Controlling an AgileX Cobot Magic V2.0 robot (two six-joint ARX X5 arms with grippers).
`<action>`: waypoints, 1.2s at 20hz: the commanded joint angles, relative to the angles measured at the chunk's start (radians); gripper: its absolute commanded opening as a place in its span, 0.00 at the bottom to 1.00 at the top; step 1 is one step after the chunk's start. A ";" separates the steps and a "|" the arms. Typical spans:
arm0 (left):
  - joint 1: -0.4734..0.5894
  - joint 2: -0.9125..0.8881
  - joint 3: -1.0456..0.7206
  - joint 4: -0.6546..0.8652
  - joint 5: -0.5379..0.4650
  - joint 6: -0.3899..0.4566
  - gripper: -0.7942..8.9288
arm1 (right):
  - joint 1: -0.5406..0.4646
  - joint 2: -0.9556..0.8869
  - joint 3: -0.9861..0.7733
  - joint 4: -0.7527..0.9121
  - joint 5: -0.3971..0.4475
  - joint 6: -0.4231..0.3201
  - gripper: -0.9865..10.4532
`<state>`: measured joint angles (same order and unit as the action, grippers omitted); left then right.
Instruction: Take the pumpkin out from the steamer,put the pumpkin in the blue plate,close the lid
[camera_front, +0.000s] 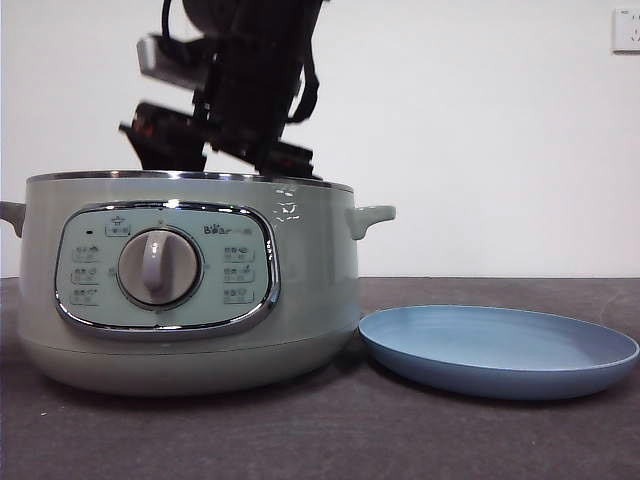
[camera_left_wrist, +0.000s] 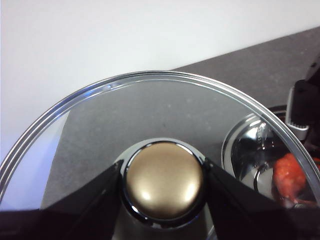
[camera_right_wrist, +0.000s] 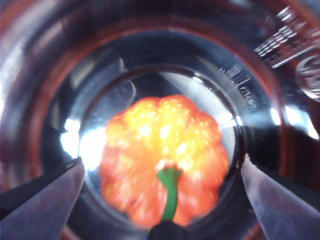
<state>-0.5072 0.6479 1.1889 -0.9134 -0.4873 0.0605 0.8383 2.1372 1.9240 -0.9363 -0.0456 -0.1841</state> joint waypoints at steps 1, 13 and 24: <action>-0.003 -0.011 0.011 0.035 -0.011 0.012 0.07 | 0.001 0.027 0.000 0.018 -0.007 -0.009 0.61; -0.003 -0.009 0.011 0.026 -0.006 0.012 0.07 | 0.016 -0.021 0.000 -0.006 -0.001 0.010 0.08; -0.003 0.012 0.011 0.129 0.078 0.012 0.07 | -0.208 -0.484 -0.010 -0.436 0.089 0.179 0.08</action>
<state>-0.5072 0.6689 1.1889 -0.8349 -0.4065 0.0605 0.6323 1.6451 1.9232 -1.3552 0.0338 -0.0505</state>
